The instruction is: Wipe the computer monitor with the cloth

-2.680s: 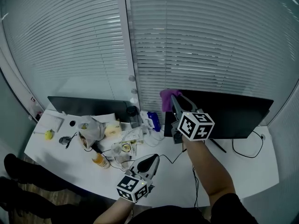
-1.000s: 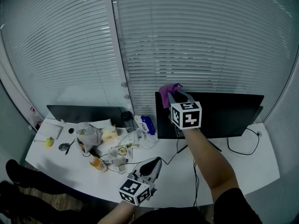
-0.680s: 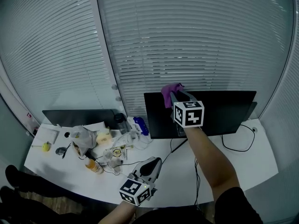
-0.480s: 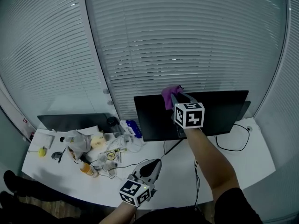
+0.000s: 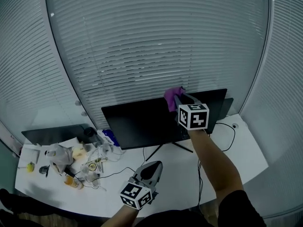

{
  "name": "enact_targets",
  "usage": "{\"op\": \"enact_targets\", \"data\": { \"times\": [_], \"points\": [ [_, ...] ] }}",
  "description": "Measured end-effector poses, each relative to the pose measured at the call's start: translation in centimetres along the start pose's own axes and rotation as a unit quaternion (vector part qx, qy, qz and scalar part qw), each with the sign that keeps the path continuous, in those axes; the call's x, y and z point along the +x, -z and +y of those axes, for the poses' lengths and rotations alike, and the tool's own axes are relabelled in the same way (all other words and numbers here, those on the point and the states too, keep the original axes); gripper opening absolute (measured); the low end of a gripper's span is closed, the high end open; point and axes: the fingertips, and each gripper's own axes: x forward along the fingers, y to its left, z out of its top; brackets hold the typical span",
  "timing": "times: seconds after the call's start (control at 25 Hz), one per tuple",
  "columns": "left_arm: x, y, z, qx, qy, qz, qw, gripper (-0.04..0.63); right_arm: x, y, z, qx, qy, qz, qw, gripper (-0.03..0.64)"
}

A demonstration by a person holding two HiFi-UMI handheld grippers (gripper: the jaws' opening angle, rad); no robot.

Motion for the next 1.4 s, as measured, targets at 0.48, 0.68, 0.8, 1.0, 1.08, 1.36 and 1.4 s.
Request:
{"op": "enact_targets", "data": {
  "times": [0.48,0.68,0.8,1.0,1.08,1.36,1.4],
  "points": [
    [9.1,1.8,-6.6,0.007,0.026,0.033,0.9991,0.005,-5.4,-0.9,-16.2,0.024,0.05,-0.017,0.998,0.075],
    [12.1,2.7,-8.7,0.011,0.03,0.043,0.9986,0.005,-7.2,-0.8,-21.2,0.037,0.062,-0.029,0.997,0.075],
    [14.0,3.2,-10.3,0.013,0.036,0.047,0.9981,0.005,-8.3,-0.5,-23.9,0.044,0.067,-0.035,0.996,0.075],
    [16.9,3.7,-12.4,0.012,0.044,0.052,0.9976,0.005,-9.3,-0.5,-27.0,0.047,0.065,-0.039,0.996,0.075],
    [17.9,4.0,-13.0,0.011,0.046,0.055,0.9974,0.005,-9.5,-0.1,-28.2,0.051,0.063,-0.036,0.996,0.075],
    [19.9,5.1,-15.2,0.011,0.049,0.069,0.9964,0.005,-10.2,1.5,-29.6,0.063,0.035,-0.036,0.997,0.075],
    [20.1,5.1,-15.3,0.011,0.048,0.07,0.9963,0.005,-10.2,1.5,-29.6,0.064,0.031,-0.038,0.997,0.075]
  ]
}}
